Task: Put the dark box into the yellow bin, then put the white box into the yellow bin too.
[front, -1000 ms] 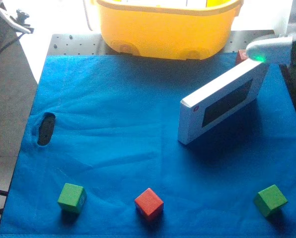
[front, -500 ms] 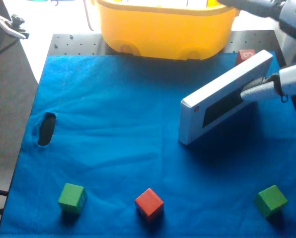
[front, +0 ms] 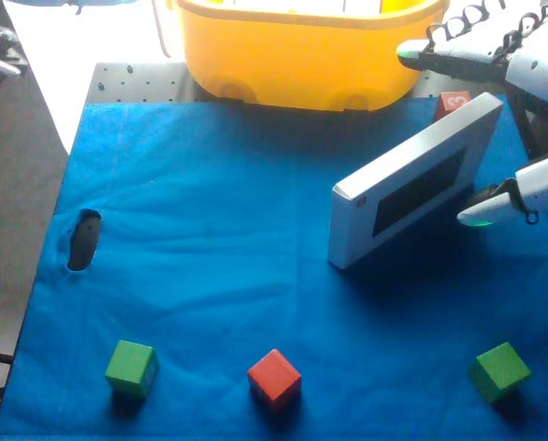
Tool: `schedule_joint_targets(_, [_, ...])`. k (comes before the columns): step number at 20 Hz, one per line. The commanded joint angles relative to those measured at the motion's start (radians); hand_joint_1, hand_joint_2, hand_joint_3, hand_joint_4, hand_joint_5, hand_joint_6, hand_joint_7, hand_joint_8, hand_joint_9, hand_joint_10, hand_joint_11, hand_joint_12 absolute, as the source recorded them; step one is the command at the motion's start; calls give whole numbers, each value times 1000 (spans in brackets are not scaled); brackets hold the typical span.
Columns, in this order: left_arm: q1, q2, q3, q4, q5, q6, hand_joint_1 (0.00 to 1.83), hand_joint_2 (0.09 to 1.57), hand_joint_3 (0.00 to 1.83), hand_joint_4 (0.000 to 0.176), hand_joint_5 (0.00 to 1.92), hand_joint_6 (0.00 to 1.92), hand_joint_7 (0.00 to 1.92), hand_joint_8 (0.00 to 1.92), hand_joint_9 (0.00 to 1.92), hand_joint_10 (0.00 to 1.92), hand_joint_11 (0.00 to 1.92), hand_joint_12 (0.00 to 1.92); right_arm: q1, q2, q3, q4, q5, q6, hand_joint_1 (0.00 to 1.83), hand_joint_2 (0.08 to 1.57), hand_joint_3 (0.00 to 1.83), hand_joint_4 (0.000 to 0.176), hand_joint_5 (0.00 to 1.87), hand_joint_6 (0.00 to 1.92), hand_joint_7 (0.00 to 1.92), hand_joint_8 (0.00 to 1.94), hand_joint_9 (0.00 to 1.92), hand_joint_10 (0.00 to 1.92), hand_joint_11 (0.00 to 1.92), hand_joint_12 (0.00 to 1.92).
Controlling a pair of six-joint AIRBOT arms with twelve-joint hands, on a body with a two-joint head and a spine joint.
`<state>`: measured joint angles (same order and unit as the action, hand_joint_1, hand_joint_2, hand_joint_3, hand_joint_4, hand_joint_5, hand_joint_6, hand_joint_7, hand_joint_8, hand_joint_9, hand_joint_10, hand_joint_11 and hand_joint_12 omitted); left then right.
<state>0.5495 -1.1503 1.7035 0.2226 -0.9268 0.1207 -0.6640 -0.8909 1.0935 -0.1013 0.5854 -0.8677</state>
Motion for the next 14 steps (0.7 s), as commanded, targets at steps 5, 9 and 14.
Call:
schedule_joint_targets(5, [40,36,-37,-105,-181,16,1154,818,0,74,436,4,423,1,383,3,354,0,11,-44,37,1,77,4,813,650,0,0,260,11,377,9,332,10,297,18])
schedule_joint_targets(9, [93,57,-68,-152,-235,34,1169,838,4,57,430,0,422,0,403,6,337,0,11,-92,76,-8,58,4,742,600,0,0,306,6,419,6,407,12,381,43])
schedule_joint_targets(14, [144,74,-96,-192,-277,42,1137,857,8,10,403,0,365,0,370,0,292,0,11,-139,117,-5,56,4,832,675,7,0,469,10,526,6,464,10,397,32])
